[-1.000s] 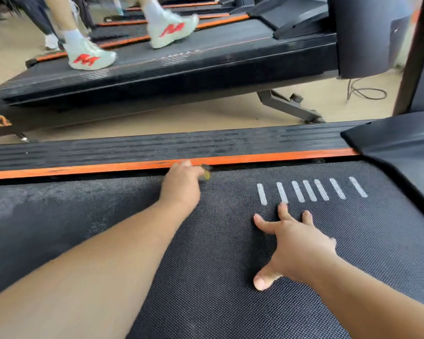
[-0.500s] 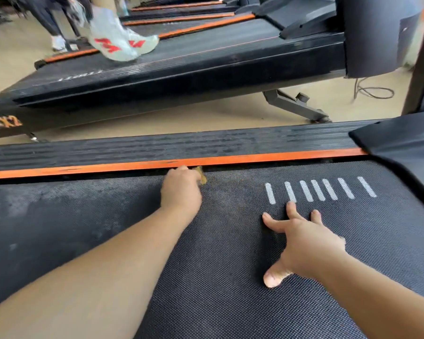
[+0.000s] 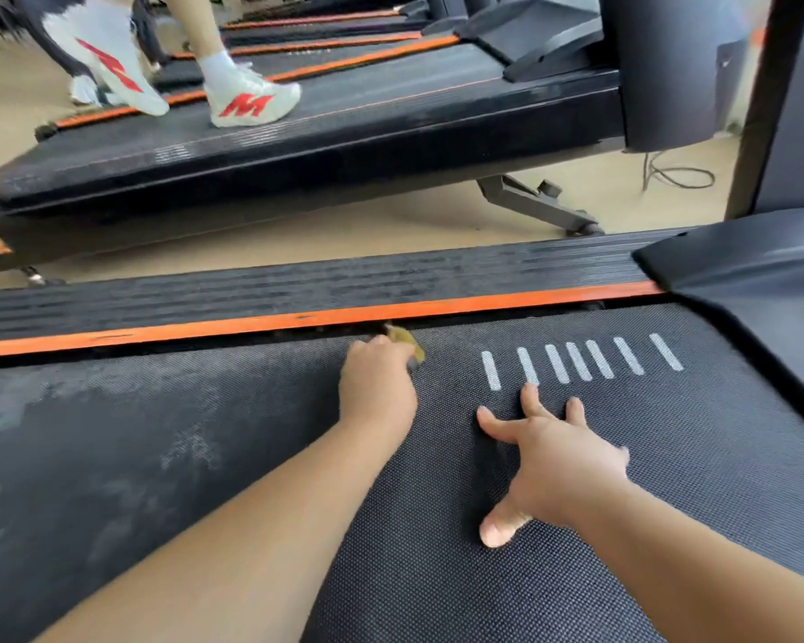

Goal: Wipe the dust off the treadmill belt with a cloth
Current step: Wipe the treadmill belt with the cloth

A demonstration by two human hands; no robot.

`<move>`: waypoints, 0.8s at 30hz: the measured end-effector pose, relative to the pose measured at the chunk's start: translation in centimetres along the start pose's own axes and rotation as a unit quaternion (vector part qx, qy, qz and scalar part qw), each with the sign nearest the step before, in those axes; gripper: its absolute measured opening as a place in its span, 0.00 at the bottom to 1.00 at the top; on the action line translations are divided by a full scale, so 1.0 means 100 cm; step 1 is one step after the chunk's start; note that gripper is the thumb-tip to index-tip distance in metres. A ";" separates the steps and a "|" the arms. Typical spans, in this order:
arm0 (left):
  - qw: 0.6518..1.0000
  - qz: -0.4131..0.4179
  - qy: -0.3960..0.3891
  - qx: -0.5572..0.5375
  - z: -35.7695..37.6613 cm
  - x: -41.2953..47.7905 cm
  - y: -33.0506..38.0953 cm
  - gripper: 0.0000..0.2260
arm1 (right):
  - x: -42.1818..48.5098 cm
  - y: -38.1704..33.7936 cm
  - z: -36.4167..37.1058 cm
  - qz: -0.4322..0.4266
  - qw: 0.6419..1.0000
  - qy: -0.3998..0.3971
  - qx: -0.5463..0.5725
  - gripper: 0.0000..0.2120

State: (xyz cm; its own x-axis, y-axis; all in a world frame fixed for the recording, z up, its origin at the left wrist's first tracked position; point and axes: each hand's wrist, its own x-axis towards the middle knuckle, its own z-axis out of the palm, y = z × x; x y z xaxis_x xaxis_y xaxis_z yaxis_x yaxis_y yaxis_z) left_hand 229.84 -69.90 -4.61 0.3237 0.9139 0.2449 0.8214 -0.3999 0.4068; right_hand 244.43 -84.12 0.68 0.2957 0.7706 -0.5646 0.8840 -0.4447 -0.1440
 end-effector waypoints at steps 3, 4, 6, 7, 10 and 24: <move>0.979 0.187 -0.081 -0.029 0.010 -0.038 0.030 0.17 | 0.000 0.001 0.001 -0.004 1.000 0.005 0.001 0.65; 0.962 0.249 -0.108 -0.022 0.005 -0.031 0.021 0.16 | 0.000 0.001 0.001 -0.004 1.000 0.006 0.000 0.65; 0.935 0.328 -0.129 0.038 -0.011 0.000 -0.011 0.14 | -0.001 0.001 0.001 -0.002 1.000 0.005 -0.006 0.65; 0.939 0.309 -0.123 0.083 -0.020 0.016 -0.029 0.14 | 0.000 0.002 0.002 -0.003 1.000 0.006 -0.008 0.65; 0.980 0.099 -0.064 0.157 -0.039 0.038 -0.071 0.13 | 0.003 0.003 0.003 -0.003 1.000 0.007 -0.005 0.66; 0.976 0.119 -0.101 0.154 -0.024 0.032 -0.038 0.13 | -0.001 0.002 0.002 -0.002 1.000 0.002 -0.008 0.65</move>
State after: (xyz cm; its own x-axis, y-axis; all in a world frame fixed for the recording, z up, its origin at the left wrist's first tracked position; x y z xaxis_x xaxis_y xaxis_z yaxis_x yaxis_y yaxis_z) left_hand 226.63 -65.60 -3.22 0.5830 0.8050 0.1096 0.8037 -0.5912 0.0674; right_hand 244.51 -84.31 0.55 0.2929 0.7748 -0.5603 0.8912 -0.4335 -0.1335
